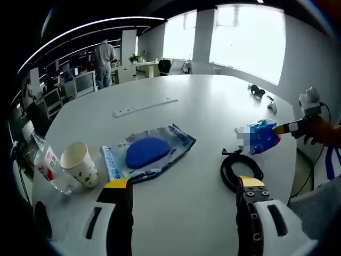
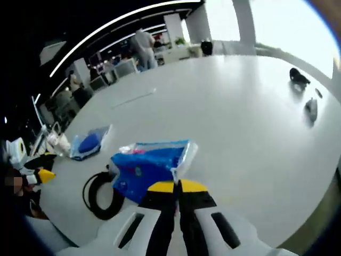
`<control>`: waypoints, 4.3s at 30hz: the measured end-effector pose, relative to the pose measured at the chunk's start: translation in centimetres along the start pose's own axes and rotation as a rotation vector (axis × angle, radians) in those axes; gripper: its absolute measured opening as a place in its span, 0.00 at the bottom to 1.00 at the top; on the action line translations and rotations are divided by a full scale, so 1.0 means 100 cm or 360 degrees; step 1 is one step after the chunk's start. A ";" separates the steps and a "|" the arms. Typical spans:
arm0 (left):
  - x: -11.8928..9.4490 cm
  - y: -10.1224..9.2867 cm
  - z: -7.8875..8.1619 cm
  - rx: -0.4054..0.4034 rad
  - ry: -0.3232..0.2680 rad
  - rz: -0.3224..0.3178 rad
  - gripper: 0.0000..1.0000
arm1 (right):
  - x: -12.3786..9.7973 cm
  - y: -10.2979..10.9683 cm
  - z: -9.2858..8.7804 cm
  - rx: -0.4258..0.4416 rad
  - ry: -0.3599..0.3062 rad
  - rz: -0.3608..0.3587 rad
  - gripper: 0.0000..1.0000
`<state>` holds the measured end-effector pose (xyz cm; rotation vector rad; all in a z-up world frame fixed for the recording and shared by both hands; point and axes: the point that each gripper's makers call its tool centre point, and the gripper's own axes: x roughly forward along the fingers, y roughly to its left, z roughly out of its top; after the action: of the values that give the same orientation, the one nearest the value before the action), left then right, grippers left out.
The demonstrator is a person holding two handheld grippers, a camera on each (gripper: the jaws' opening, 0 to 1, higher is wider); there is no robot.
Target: Arrange the tabletop items into an orderly group along one side of the table until the central work area is clear of visible clutter.
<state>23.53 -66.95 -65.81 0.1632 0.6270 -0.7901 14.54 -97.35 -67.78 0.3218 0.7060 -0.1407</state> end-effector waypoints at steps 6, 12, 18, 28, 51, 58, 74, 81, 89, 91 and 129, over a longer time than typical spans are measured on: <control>0.006 -0.015 0.006 -0.0003 -0.0006 -0.0070 0.71 | 0.002 0.013 0.013 0.0037 -0.0031 0.0070 0.00; 0.008 -0.024 0.009 -0.0007 0.0010 -0.0134 0.61 | 0.004 0.029 0.017 -0.0001 -0.0017 0.0139 0.00; 0.012 -0.039 0.010 0.0017 0.0031 -0.0222 0.43 | 0.004 0.045 0.021 0.0014 -0.0016 0.0214 0.00; 0.023 -0.061 0.017 0.0046 0.0035 -0.0304 0.34 | 0.002 0.069 0.027 0.0025 -0.0029 0.0307 0.00; 0.045 -0.089 0.040 0.0051 0.0022 -0.0369 0.26 | 0.001 0.091 0.023 0.0019 -0.0001 0.0405 0.00; 0.056 -0.094 0.044 0.0031 0.0049 -0.0395 0.14 | 0.002 0.093 0.021 0.0035 0.0012 0.0429 0.00; 0.076 -0.092 0.043 0.0035 0.0120 -0.0373 0.03 | 0.022 0.082 0.031 -0.0046 0.0033 0.0438 0.00; 0.085 -0.089 0.043 0.0024 0.0131 -0.0350 0.02 | 0.031 0.081 0.038 -0.0120 0.0022 0.0448 0.00; 0.096 -0.079 0.045 -0.0019 0.0133 -0.0313 0.02 | 0.046 0.083 0.045 -0.0233 0.0006 0.0444 0.00; 0.099 -0.078 0.045 -0.0026 0.0136 -0.0306 0.02 | 0.050 0.084 0.047 -0.0254 0.0008 0.0441 0.00; 0.156 -0.050 0.038 -0.0185 0.0262 -0.0187 0.06 | 0.133 0.070 0.051 -0.0687 0.0092 0.0322 0.00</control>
<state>30.12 -81.40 -71.36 0.0861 0.8420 -0.8566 29.31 -92.74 -71.13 -0.0176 0.7370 0.2129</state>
